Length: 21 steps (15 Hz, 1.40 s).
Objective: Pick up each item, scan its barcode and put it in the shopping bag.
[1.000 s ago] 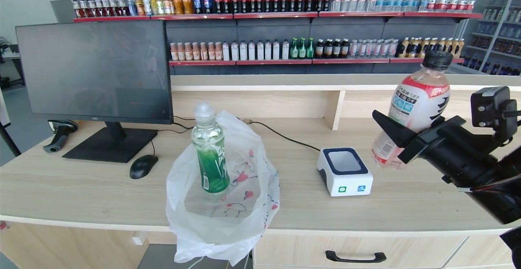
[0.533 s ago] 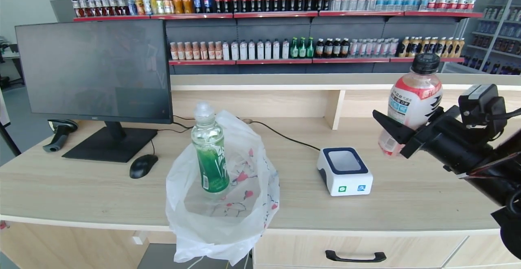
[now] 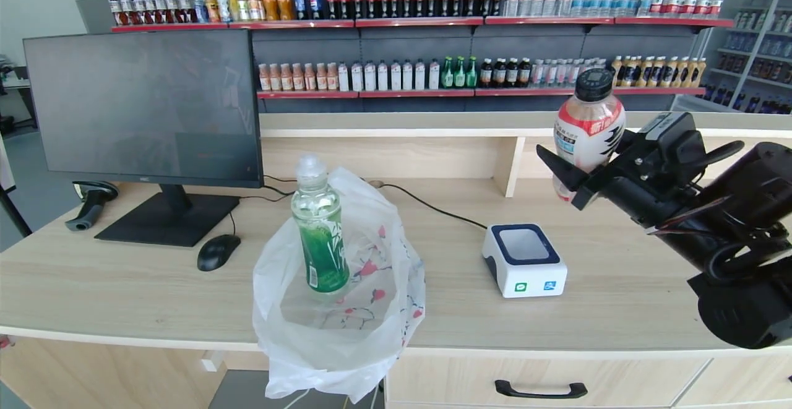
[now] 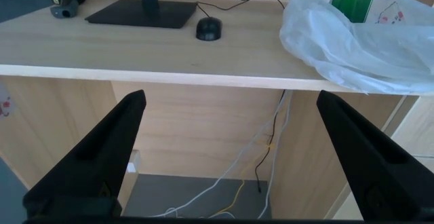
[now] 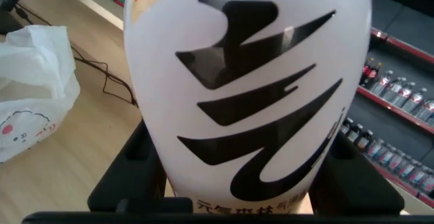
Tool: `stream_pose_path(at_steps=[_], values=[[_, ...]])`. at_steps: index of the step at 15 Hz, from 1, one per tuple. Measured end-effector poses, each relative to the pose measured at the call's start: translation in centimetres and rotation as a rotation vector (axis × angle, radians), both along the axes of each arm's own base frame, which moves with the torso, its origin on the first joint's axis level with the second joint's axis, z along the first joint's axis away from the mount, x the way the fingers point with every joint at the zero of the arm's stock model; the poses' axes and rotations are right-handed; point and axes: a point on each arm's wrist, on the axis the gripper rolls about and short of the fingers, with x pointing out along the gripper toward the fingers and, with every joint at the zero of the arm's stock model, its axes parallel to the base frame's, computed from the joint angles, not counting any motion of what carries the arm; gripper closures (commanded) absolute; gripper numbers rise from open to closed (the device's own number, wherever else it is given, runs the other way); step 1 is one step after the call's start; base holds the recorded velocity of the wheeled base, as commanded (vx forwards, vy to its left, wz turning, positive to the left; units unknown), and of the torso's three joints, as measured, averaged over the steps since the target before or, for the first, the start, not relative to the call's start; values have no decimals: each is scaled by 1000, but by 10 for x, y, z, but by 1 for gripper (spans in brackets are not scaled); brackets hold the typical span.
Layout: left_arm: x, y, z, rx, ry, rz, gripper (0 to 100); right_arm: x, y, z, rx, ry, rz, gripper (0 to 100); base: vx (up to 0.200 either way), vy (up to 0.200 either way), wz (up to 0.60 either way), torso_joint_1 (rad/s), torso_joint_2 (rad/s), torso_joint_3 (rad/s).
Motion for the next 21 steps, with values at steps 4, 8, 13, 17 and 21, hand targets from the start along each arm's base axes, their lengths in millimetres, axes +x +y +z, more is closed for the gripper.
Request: stream_pose_path(at_steps=[4,8,13,17,21], values=[[0,0,0,1,0,0,0,10,26,-7,-157,-109,58,100,0,0,0,0,0,0],[0,0,0,-35,0,0,0,4,29,-35,-350,-147,188,100,0,0,0,0,0,0],[0,0,0,-37,0,0,0,3,30,-55,-441,-164,292,100,0,0,0,0,0,0],[0,0,0,-37,0,1,0,6,22,-64,-479,-166,280,100,0,0,0,0,0,0],[0,0,0,-37,0,0,0,5,20,-82,-517,-139,317,100,0,0,0,0,0,0]])
